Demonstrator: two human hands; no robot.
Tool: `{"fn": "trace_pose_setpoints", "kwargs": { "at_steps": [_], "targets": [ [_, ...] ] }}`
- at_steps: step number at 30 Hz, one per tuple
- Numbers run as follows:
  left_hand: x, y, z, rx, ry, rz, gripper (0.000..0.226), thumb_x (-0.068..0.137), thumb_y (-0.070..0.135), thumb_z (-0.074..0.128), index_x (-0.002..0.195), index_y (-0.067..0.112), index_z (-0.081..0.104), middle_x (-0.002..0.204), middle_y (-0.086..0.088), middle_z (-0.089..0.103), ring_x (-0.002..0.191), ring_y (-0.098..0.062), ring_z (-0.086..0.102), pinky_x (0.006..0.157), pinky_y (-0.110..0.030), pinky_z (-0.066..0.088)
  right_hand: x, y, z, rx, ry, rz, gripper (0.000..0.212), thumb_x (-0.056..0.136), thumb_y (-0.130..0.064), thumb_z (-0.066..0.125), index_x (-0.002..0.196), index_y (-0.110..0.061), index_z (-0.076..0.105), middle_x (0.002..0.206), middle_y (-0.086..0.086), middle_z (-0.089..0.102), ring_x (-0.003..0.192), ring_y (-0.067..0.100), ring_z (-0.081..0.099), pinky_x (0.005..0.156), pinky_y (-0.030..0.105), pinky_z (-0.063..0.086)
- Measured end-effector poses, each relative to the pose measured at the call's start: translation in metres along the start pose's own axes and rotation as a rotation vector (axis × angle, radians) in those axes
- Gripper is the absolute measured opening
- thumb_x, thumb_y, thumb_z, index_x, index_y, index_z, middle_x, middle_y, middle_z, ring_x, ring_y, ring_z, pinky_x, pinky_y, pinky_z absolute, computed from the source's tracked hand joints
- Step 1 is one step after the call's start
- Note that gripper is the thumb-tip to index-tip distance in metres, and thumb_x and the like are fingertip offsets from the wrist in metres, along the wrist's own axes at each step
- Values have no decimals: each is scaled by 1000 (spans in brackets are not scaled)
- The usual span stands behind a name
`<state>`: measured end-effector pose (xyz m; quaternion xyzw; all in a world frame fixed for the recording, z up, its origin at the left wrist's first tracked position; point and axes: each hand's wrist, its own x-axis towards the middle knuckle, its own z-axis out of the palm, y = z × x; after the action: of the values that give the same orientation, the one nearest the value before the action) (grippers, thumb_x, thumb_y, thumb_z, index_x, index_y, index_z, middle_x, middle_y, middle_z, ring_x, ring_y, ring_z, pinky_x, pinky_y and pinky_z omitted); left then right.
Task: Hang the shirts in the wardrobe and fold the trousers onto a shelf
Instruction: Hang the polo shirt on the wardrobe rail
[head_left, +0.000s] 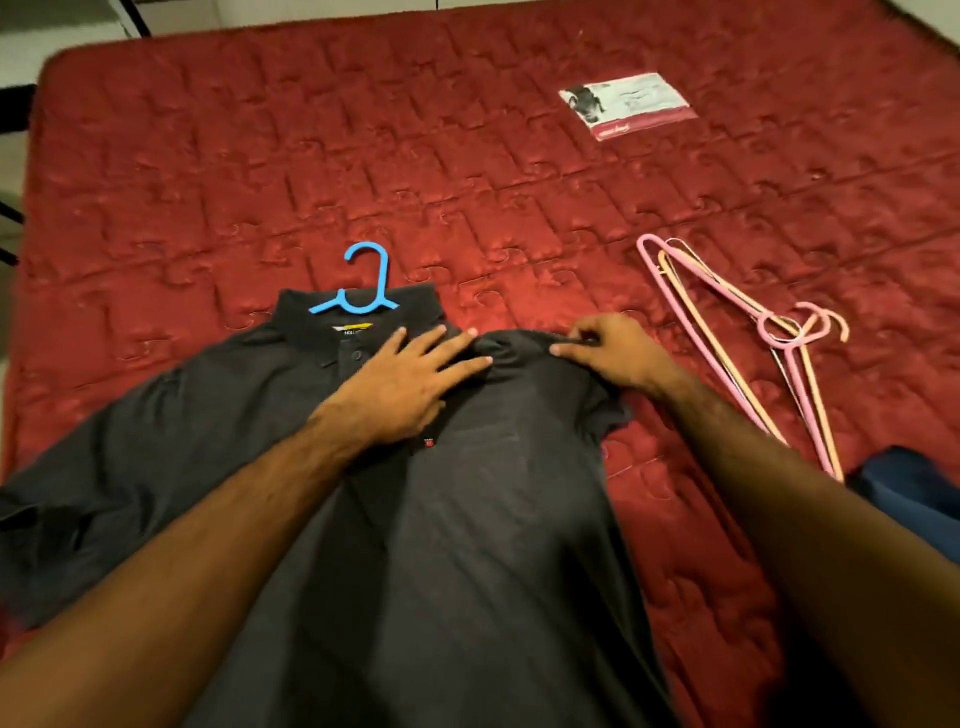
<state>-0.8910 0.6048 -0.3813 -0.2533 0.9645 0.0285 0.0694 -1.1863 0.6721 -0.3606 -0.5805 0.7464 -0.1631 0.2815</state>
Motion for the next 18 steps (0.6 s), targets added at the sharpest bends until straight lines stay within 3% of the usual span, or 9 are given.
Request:
{"fn": "trace_pose_setpoints", "kwargs": {
  "at_steps": [2,5,7,9,11,13,15,18],
  "targets": [
    [7,7,14,-78,-140,-108,79,99,38,47,158,38,-5,168,5,-12,155,-27,6,117,-65,20,-7,1,-20,179,-68,54,52,80,-58,73,66,-10,62,60,-4,55,57,8,49,58,28,37],
    [12,14,21,-97,-129,-178,78,99,43,41,157,39,-11,166,7,-21,155,-29,1,114,-73,14,-22,21,-41,-60,-380,193,62,71,-68,74,73,-7,65,71,6,68,64,16,62,61,31,46],
    [15,19,20,-112,-139,-203,81,97,44,41,157,38,-12,165,7,-22,154,-28,0,112,-75,14,-30,38,-46,-350,-298,231,50,72,-58,80,90,-13,66,97,10,71,89,26,67,75,35,50],
    [15,23,19,-110,-112,-205,82,96,43,44,158,35,-8,166,6,-17,154,-28,1,113,-74,16,-40,42,-38,-569,-121,244,52,77,-38,80,116,-14,55,126,13,56,116,33,55,91,42,48],
    [8,20,15,-141,-38,-190,78,95,39,47,160,29,6,168,2,-2,154,-27,10,114,-70,21,-47,24,-22,-734,42,207,60,77,-25,75,128,-14,44,137,12,40,125,35,42,98,47,39],
    [-8,13,12,-161,132,-174,67,91,35,44,155,22,30,164,-3,22,149,-26,27,115,-61,28,-40,0,-8,-609,118,92,53,76,-20,66,126,-16,47,133,10,42,123,33,41,101,47,34],
    [-33,-1,12,-116,292,-237,60,84,30,43,143,19,46,155,-5,39,141,-27,39,113,-54,31,-24,-24,8,-269,22,6,51,77,-27,55,126,-15,52,126,11,51,120,33,46,101,47,38],
    [-71,-36,19,-139,358,-575,58,77,18,55,135,17,49,149,-8,43,136,-30,42,107,-55,33,2,-47,37,-164,-99,-60,58,80,-50,48,125,-13,54,123,12,55,118,34,51,99,49,42]
  ]
}}
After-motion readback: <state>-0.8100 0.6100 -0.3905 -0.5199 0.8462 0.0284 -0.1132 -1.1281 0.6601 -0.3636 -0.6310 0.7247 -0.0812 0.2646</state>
